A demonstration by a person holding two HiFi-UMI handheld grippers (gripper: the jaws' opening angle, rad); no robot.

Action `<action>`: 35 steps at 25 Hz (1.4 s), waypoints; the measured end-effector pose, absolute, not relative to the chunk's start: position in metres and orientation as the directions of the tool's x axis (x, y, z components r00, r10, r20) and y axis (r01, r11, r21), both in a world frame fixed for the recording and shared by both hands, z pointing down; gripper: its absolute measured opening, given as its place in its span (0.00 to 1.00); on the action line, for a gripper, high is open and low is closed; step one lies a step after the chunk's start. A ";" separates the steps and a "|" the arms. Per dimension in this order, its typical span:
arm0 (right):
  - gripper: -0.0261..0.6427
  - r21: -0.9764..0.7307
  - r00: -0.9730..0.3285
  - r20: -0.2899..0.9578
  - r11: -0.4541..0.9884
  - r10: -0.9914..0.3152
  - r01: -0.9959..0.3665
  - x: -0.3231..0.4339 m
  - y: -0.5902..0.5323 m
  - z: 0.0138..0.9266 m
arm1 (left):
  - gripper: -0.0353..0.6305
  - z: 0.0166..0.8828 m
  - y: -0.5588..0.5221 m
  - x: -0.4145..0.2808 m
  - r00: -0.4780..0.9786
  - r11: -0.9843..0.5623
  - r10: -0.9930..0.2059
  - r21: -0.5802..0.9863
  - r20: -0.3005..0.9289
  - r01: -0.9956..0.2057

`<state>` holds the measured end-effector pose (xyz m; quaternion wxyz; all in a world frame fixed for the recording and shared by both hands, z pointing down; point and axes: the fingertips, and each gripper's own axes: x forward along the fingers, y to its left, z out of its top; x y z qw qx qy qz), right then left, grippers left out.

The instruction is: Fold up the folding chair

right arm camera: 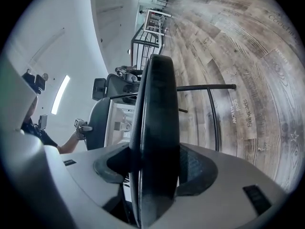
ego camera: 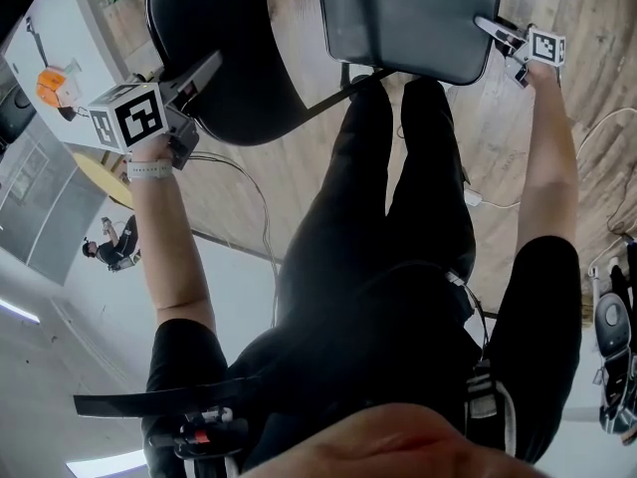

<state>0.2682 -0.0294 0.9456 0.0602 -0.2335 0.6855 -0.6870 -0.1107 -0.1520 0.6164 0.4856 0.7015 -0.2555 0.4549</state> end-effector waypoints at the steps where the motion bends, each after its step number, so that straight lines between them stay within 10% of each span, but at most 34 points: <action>1: 0.44 -0.972 -0.888 0.230 -0.048 -0.397 -0.230 0.266 -0.031 0.940 | 0.13 0.614 -0.153 -0.110 0.453 -0.402 0.081 0.445 0.888 -0.801; 35: 0.15 -0.943 -0.964 -0.182 0.311 -0.195 0.115 -0.014 -0.123 0.657 | 0.13 0.508 -0.184 -0.237 0.380 -0.474 -0.036 0.319 0.924 -0.821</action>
